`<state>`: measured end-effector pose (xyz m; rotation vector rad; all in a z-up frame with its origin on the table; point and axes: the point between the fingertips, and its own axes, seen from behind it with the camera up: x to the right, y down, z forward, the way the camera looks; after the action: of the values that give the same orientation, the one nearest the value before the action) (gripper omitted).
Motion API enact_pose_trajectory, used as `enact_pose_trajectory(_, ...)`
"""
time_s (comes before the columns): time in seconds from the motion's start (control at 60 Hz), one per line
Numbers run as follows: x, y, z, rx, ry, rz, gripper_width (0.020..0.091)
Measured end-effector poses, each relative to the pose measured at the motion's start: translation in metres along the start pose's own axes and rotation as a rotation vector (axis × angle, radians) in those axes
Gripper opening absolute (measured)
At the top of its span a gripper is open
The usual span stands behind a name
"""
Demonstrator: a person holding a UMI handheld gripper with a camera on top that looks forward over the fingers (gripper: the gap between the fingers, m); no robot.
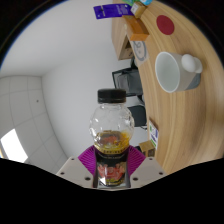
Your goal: Pour water
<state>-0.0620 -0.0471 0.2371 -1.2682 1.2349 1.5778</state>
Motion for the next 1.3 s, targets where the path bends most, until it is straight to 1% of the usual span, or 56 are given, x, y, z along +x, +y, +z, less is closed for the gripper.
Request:
enact_pose_trajectory(0.15, 0.038, -0.033, 0.012, 0.025, 0.015, 0.221, 0.0361)
enact_pose_trajectory(0.283, 0.052, -0.043, 0.017, 0.024, 0.043, 0.293, 0.0360)
enact_pose_trajectory(0.383, 0.049, -0.044, 0.018, 0.004, 0.048, 0.265, 0.0359)
enact_pose_trajectory(0.517, 0.042, -0.043, 0.019, -0.038, 0.103, 0.087, 0.0359)
enact_pose_trajectory(0.583, 0.031, -0.047, 0.018, -0.064, 0.130, -0.106, 0.0361)
enact_pose_trajectory(0.6, 0.018, -0.047, 0.012, -0.071, 0.126, -0.146, 0.0361)
enact_pose_trajectory(0.65, 0.013, -0.053, 0.015, -0.077, 0.148, -0.343, 0.0361)
enact_pose_trajectory(0.733, -0.027, -0.080, 0.004, -0.061, 0.135, -0.647, 0.0361)
enact_pose_trajectory(0.817, -0.052, -0.111, -0.002, -0.008, 0.154, -0.967, 0.0363)
enact_pose_trajectory(0.883, -0.073, -0.146, -0.014, 0.049, 0.172, -1.179, 0.0364)
enact_pose_trajectory(0.967, -0.074, -0.192, -0.023, 0.115, 0.230, -1.399, 0.0363)
enact_pose_trajectory(1.05, -0.062, -0.237, -0.035, 0.161, 0.303, -1.566, 0.0363)
enact_pose_trajectory(1.133, -0.039, -0.275, -0.042, 0.169, 0.404, -1.668, 0.0362)
enact_pose_trajectory(1.183, -0.019, -0.294, -0.048, 0.173, 0.440, -1.703, 0.0363)
enact_pose_trajectory(1.3, 0.020, -0.330, -0.053, 0.134, 0.522, -1.694, 0.0362)
